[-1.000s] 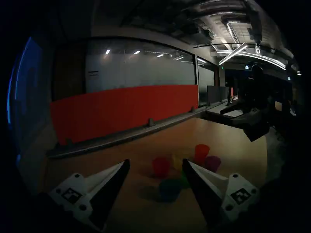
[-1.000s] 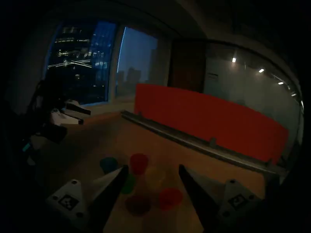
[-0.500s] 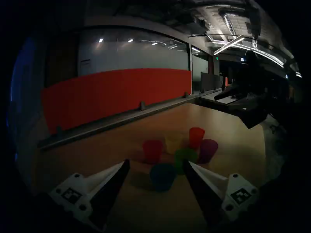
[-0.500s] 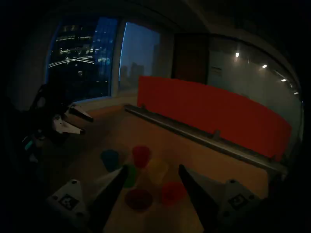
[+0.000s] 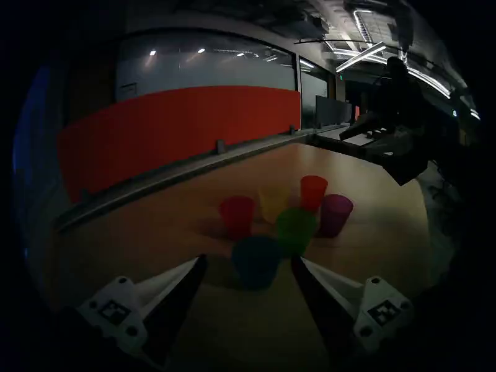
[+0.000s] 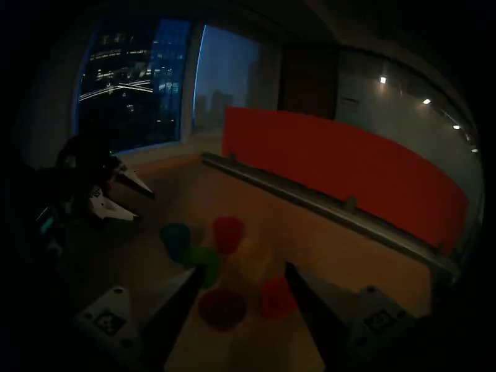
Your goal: Pour water
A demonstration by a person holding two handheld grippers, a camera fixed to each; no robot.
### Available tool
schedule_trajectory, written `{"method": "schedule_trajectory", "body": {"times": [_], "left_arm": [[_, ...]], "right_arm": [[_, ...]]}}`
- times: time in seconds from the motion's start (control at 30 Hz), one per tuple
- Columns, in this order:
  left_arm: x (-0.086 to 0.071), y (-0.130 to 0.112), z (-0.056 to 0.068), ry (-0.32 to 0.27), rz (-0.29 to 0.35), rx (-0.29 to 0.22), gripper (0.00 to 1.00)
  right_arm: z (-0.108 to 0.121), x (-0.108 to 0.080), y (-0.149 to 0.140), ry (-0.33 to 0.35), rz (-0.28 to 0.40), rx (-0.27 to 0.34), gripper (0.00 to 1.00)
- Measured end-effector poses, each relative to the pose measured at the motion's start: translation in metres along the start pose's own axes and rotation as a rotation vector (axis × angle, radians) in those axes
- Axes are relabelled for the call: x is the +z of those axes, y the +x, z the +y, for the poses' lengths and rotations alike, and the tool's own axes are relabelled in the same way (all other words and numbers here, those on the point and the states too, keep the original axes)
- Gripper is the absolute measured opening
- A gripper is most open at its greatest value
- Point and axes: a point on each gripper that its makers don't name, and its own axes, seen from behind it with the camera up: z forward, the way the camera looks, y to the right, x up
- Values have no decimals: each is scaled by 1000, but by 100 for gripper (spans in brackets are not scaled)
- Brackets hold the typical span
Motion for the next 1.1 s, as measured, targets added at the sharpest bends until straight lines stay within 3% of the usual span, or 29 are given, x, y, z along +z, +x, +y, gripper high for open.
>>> {"method": "schedule_trajectory", "body": {"times": [0.6, 1.1], "left_arm": [[36, -39, 3, -29, -106, 40, 100], [67, -46, 13, -62, -159, 64, 98]], "right_arm": [[-6, 16, -14, 18, -46, -46, 100], [-15, 36, -15, 50, -56, -56, 100]]}}
